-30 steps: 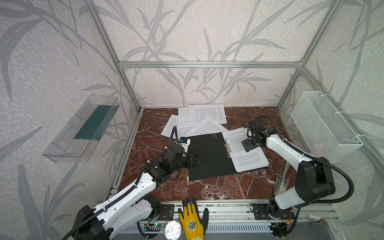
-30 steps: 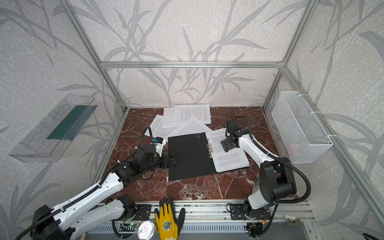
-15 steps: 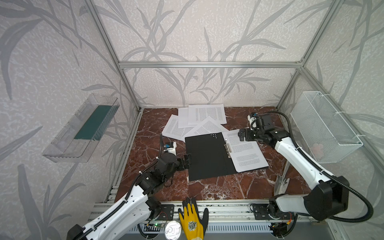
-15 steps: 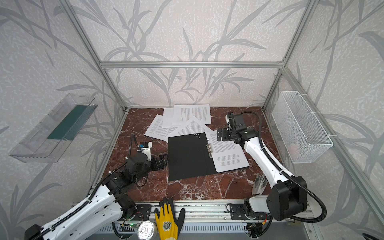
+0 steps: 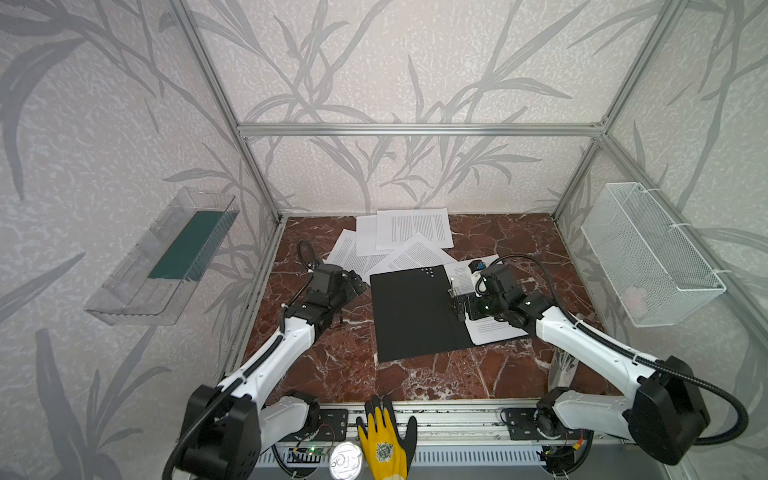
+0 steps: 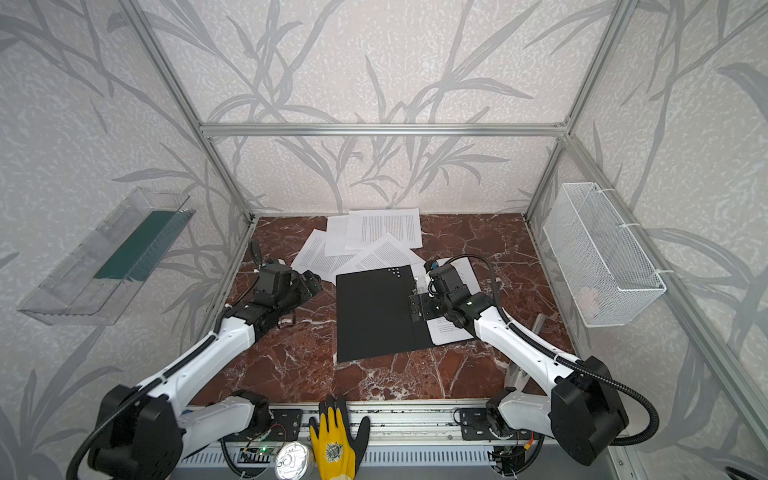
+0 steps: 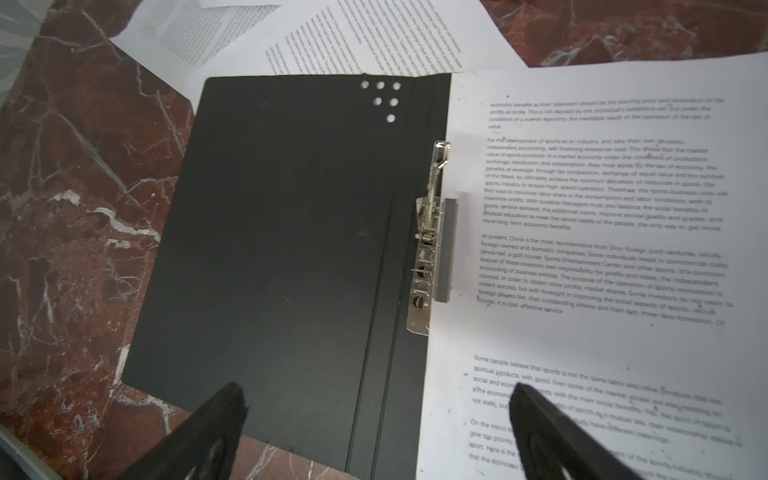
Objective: Put the files into the folder
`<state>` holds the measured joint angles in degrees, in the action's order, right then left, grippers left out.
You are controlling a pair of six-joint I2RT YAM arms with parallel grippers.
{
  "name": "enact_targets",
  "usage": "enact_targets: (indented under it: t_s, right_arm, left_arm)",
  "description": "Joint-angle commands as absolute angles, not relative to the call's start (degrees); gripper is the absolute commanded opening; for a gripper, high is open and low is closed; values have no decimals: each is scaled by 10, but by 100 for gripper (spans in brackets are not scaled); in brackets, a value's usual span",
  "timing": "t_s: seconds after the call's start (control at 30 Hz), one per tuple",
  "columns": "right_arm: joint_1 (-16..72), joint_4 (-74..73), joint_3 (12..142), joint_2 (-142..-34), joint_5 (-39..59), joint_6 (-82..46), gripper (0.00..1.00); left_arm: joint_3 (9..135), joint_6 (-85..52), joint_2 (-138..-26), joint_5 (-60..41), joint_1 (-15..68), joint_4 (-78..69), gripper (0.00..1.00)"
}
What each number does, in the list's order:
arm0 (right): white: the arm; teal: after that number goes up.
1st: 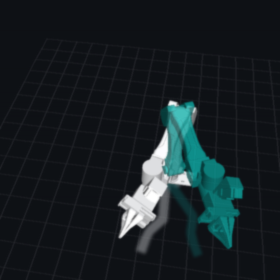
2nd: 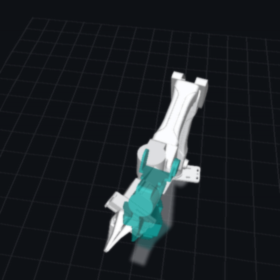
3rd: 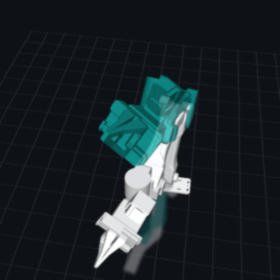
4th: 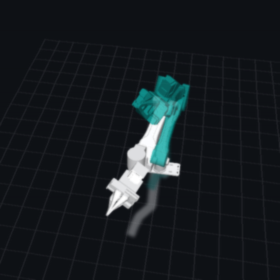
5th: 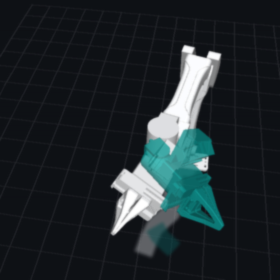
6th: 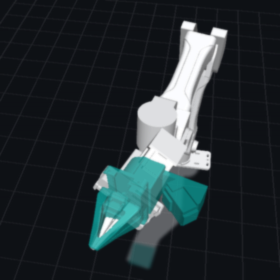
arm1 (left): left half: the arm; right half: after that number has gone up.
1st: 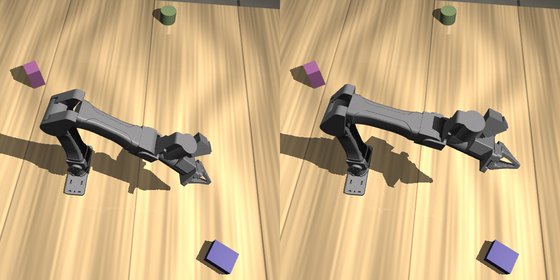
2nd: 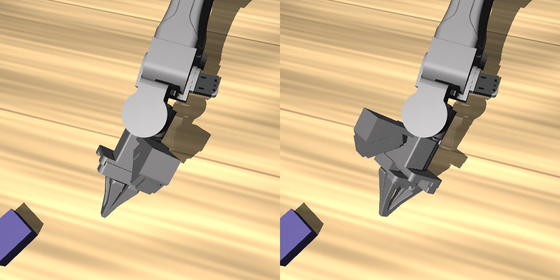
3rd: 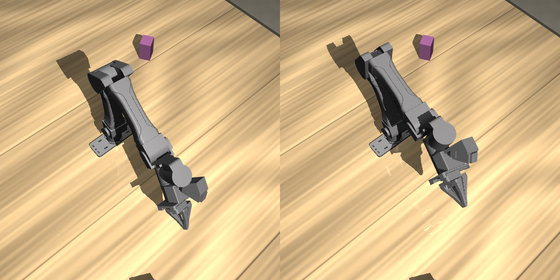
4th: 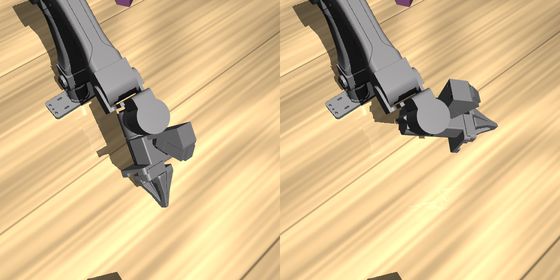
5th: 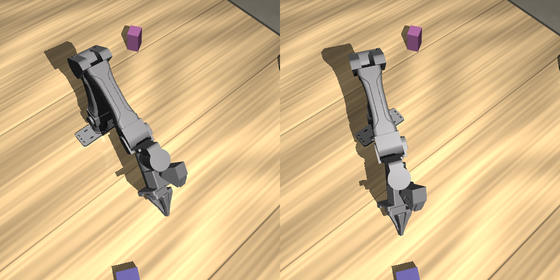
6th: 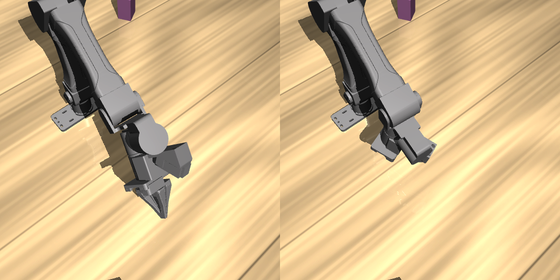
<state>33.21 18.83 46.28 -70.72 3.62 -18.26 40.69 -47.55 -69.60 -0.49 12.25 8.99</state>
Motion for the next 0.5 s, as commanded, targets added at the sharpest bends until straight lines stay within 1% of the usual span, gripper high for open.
enact_targets:
  t_s: [0.0, 0.1, 0.23, 0.33, 0.47]
  right_arm:
    - [360, 102, 436, -693, 14, -196, 99]
    - [372, 69, 418, -707, 29, -209, 99]
    - [407, 50, 417, -736, -4, -193, 99]
    - [414, 37, 419, -755, 20, -197, 99]
    - [433, 26, 419, -771, 16, -191, 99]
  left_arm:
    - [431, -517, -760, -79, 77, 20, 91]
    - [449, -520, -820, -90, 63, -6, 91]
    - [464, -533, -904, -135, 37, -62, 89]
    - [477, -531, -947, -139, 33, -84, 89]
    - [491, -536, -992, -147, 29, -111, 89]
